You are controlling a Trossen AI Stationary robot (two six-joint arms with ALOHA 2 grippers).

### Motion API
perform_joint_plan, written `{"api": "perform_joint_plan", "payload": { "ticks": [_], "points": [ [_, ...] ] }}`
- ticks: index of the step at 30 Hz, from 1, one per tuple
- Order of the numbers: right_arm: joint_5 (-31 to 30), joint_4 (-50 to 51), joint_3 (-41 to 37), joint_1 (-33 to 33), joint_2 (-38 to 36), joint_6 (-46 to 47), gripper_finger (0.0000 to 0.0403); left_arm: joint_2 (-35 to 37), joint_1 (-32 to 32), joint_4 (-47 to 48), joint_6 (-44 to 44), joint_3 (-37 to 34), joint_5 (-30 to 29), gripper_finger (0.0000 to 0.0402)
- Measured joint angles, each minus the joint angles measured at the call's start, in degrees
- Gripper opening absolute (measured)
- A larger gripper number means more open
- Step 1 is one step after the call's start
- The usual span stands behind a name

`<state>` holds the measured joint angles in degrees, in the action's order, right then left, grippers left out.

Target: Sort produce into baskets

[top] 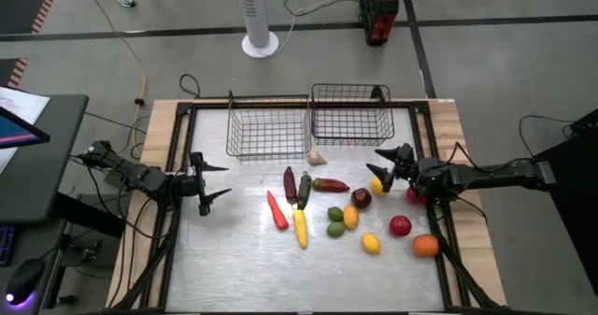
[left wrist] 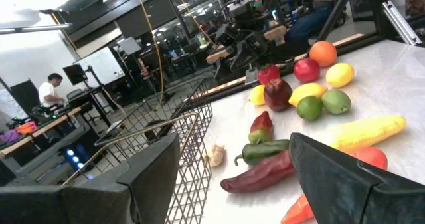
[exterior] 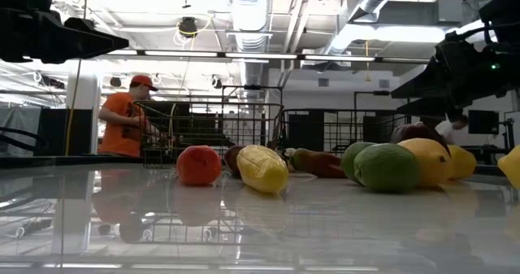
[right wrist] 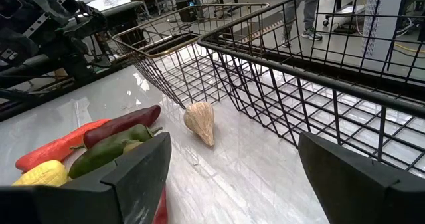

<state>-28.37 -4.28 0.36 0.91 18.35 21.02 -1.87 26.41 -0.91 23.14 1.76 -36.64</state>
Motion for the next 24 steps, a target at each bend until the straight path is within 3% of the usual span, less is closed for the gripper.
{"api": "perform_joint_plan", "payload": {
  "ticks": [6,10,17,24],
  "points": [
    [0.0,0.0,0.0,0.0,0.0,0.0,0.0356,0.0,0.0,0.0,-2.5,0.0,1.2,0.0272],
    [-0.2,-1.7,0.0,0.2,0.0,0.0,0.0356,0.0,0.0,-0.3,-13.1,-0.1,8.0,0.0272],
    [-0.3,-7.7,0.0,1.6,0.0,0.1,0.0356,0.0,0.0,-7.4,-18.1,-0.1,15.5,0.0272],
    [-0.3,-8.8,0.0,4.1,0.0,0.9,0.0356,0.0,0.0,-7.5,-29.1,-0.2,16.3,0.0272]
  ]
}}
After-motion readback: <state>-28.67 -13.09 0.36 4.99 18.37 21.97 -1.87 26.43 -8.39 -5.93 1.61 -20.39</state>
